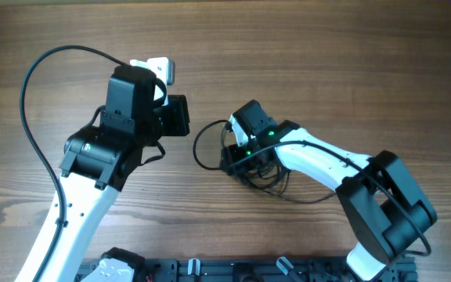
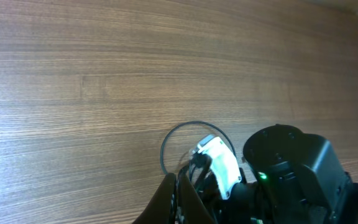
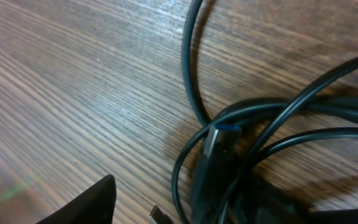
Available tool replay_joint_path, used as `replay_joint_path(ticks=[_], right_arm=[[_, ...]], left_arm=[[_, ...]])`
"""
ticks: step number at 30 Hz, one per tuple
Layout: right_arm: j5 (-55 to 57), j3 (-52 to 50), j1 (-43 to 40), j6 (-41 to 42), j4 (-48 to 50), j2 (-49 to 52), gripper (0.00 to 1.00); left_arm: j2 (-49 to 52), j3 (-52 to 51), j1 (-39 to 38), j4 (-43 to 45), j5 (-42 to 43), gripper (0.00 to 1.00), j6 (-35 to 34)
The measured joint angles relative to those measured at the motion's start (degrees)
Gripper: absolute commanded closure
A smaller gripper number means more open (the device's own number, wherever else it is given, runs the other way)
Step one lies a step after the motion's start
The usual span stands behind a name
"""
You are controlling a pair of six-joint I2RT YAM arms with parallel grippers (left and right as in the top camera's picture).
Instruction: Untangle cables
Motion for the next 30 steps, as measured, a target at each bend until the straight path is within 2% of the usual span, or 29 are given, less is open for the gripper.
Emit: replay_joint_path(ticks=[1,3,11,16,21,24,26,30], right_arm=[[-0.1,-0.5,-0.1,0.2,0.9,0.0,0.63],[0.0,-1.1,-0.1,0.5,1.2,0.0,0.94],[-1.1,-1.6,-0.1,2.1,1.4,0.0,0.96],[-0.6,5.0,-1.3,0.2,-8.6,-2.3,0.96],[-0.2,16.6,-1.9,-7.4,-15.7,-14.1,0.96],[2.9,20.3,-1.9,-10.9,-16.3,-20.7,0.96],[4.3,22.0,-1.9,-12.8,-14.4,-26.2,0.96],[5.2,23.4,-1.9,-13.4,-7.0,-35.7,0.96]], left_arm=[[0.0,0.0,0.0,0.0,0.0,0.96,0.0],[0.0,0.0,0.0,0.0,0.0,0.96,0.0],[0.0,0.0,0.0,0.0,-0.3,0.96,0.0],[0.0,0.0,0.0,0.0,-1.5,0.96,0.0],[0.0,0.0,0.8,0.0,-1.7,0.95,0.0],[0.0,0.0,0.8,0.0,-1.7,0.94,0.0],[0.0,0.0,0.8,0.0,-1.7,0.89,0.0],[0.1,0.0,0.9,0.4,1.8,0.94,1.1]])
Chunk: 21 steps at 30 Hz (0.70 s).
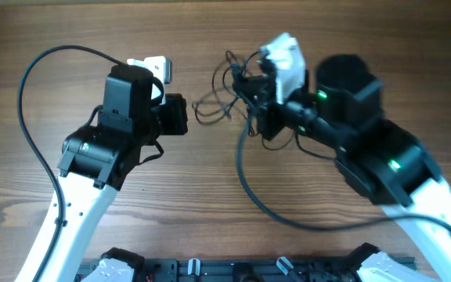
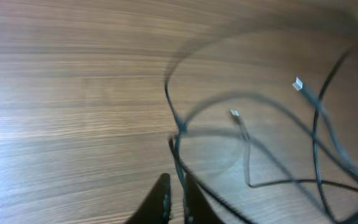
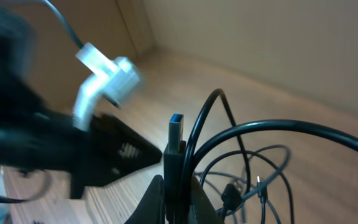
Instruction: Untangle cables
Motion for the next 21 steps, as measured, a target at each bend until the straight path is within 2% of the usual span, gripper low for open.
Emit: replay_joint_path(ticks=[1,2,3,4,6,9,12,13,17,18,19,21], right_arm=[[0.1,0.2,0.0,0.0,0.5,-1.5,0.96],[0.1,0.6,0.0,0.0,0.5,-2.9,0.96],[0.1,0.6,0.0,0.0,0.5,-3.0,0.96],[0.1,0.6,0.0,0.0,0.1,-2.8,0.96],[0.1,0.6,0.0,0.0,-0.7,-2.8,0.96],[0.1,0.6,0.0,0.0,-1.7,-2.8,0.96],[0.1,0.6,0.0,0.0,-2.2,-2.8,0.96],[0.1,0.6,0.0,0.0,-2.3,-2.8,0.96],[0.1,0.6,0.0,0.0,-3.5,-2.8,0.96],[0.1,0.6,0.0,0.0,-3.9,-2.8,0.96],[0.1,0.6,0.0,0.0,-4.0,-2.8,0.96],[0.1,0.6,0.0,0.0,-4.1,-2.8,0.96]], left_arm=[[0.3,0.0,0.1,0.5,3.3,0.93,1.9],[0.9,0.0,0.1,0.7,7.0,0.81,4.3],[1.8,0.0,0.1,0.7,12.7,0.65,8.0],[2.2,0.0,0.1,0.7,15.0,0.49,9.6],[2.8,0.0,0.1,0.7,18.0,0.32,13.2],[2.9,0.0,0.1,1.1,19.8,0.31,16.1],[2.9,0.0,0.1,1.2,24.2,0.42,20.4],[2.9,0.0,0.1,1.2,25.2,0.42,21.3],[2.9,0.0,0.1,0.4,27.6,0.35,24.8],[2.9,0.0,0.1,-1.1,28.3,0.28,26.9],[2.9,0.0,0.1,-1.9,29.3,0.26,29.4],[2.9,0.0,0.1,-1.4,31.1,0.31,31.9]])
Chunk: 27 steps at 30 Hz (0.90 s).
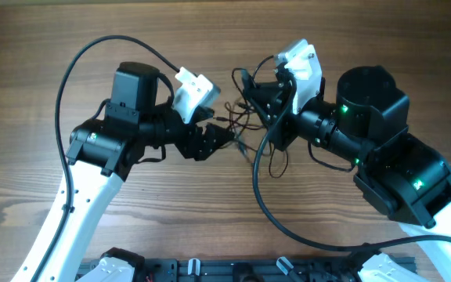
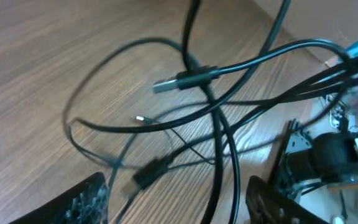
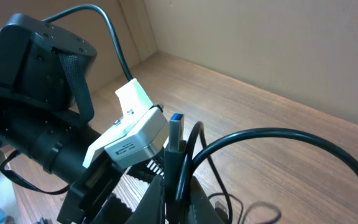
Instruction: Untangle cables
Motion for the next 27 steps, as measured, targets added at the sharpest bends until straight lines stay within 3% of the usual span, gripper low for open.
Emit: replay_joint_path(ticks=[3,9,11,14,22,27], right_arm=[[0.0,0.0,0.0,0.0,-0.2,0.0,0.96],[0.0,0.0,0.0,0.0,-1.0,0.0,0.96],[0.0,0.0,0.0,0.0,-1.1,0.0,0.96],[0.0,0.0,0.0,0.0,-1.5,0.0,0.96],[2.3,0.0,0.0,0.1,-1.9,0.0,0.96],[24.4,0.1,0.1,7.8,-10.2,0.0,0.96]], left_arm=[[0.0,0.0,0.0,0.2,0.8,0.37,1.3],[0.0,0.0,-0.5,-1.8,3.4,0.34,1.5],[0.7,0.0,-2.6,-1.8,4.2,0.4,1.5],[5.1,0.0,-5.6,-0.6,4.2,0.96,1.9],[7.9,-0.1,-4.2,-0.1,1.4,0.96,1.2],[-0.2,-0.2,7.7,-1.4,0.6,0.96,-2.3]])
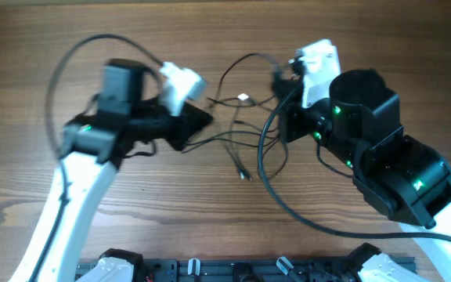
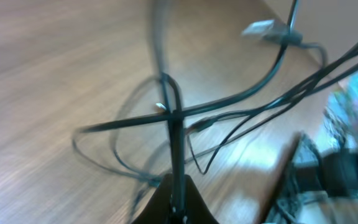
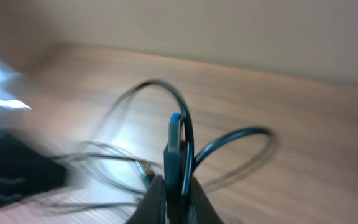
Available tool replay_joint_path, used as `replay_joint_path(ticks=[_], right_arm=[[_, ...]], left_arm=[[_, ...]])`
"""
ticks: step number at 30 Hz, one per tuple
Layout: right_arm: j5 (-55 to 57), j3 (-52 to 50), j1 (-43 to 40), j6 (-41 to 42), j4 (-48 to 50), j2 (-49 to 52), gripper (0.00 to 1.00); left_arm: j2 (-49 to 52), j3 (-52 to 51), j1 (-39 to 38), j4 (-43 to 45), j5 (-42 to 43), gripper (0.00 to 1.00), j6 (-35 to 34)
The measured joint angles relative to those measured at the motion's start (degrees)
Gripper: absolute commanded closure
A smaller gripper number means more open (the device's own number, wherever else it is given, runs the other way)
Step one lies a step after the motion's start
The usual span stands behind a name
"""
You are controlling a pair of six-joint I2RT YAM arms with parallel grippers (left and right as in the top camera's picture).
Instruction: Untangle cables
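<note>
A tangle of black cables (image 1: 237, 129) hangs stretched between my two grippers above the wooden table (image 1: 225, 31). My left gripper (image 1: 202, 121) is shut on one thin black strand (image 2: 174, 143), which runs up from its fingers (image 2: 178, 205) and crosses other strands. My right gripper (image 1: 283, 117) is shut on a black USB plug (image 3: 174, 146) with a blue tip, standing upright between its fingers (image 3: 174, 193). A thicker black cable (image 1: 268, 184) loops down from that plug. A small silver connector (image 1: 243, 98) dangles in the middle. Both wrist views are blurred.
A black rail (image 1: 241, 270) runs along the table's front edge. The left arm's own supply cable (image 1: 61, 66) arches over the table at the left. Bare wood lies all around the tangle.
My left gripper, open among the strands before, is now shut on one thin strand and sits farther left. The right gripper is a little farther right. The tangle is spread wider.
At first the cables lay heaped on the table with my right gripper down at them and the left one apart. Then the right gripper held the USB plug up with the tangle hanging. The left gripper stood open among the strands, and now grips one.
</note>
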Motion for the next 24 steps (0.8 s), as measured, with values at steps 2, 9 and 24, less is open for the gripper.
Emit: replay_joint_path(ticks=[2,9,24], right_arm=[[10.8,0.0,0.0,4.4,-3.9,0.0,0.96],[21.7,0.0,0.8,13.2,-10.9,0.2,0.69],[0.1,0.0,-0.3,-5.0,-7.3,7.1,0.0]], left_arm=[[-5.4,0.0,8.7,-0.7,-0.2,0.96,-1.9],[-14.4,-0.1,27.1,-2.1,2.5,0.96,-7.5],[-14.6,-0.1,31.2,-2.0,3.3,0.96,-9.6]])
